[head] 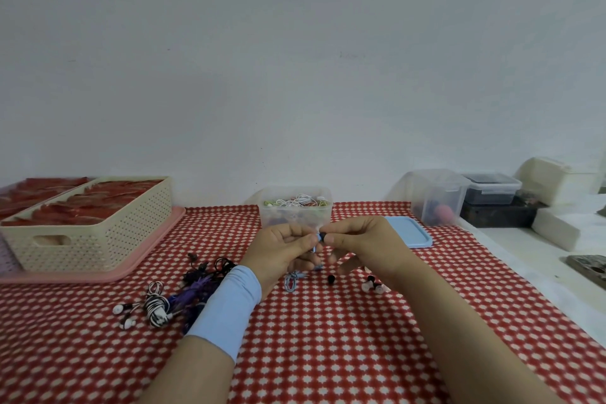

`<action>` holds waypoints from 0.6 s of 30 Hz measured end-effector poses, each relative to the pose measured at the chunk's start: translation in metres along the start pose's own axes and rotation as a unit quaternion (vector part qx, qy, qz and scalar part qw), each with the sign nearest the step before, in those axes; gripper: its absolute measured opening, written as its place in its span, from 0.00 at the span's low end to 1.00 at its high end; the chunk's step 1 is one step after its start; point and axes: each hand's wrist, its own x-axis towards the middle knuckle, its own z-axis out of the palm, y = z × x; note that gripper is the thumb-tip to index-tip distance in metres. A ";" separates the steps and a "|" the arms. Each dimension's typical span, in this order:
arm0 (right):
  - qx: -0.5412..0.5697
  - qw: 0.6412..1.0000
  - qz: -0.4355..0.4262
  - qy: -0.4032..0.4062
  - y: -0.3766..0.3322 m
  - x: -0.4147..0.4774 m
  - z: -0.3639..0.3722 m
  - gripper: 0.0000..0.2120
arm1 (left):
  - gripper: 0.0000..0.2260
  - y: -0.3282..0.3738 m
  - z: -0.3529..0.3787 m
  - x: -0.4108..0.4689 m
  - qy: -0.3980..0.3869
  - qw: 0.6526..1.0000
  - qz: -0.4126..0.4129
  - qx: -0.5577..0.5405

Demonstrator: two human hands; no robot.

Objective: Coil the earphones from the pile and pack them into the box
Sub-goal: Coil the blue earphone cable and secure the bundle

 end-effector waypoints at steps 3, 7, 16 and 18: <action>-0.012 1.000 0.007 -0.005 0.000 0.000 -0.002 0.05 | 0.04 0.000 0.000 0.000 0.002 1.000 0.001 -0.001; 0.008 0.997 0.037 -0.062 0.000 -0.001 -0.009 0.08 | 0.04 0.001 -0.001 0.000 -0.007 1.000 -0.002 -0.006; -0.009 0.994 0.069 -0.084 0.004 0.001 -0.014 0.09 | 0.04 0.001 0.000 -0.003 -0.058 0.998 -0.032 -0.018; -0.011 0.993 0.072 -0.088 0.004 0.001 -0.014 0.08 | 0.05 0.001 0.000 -0.003 -0.063 0.997 -0.037 -0.022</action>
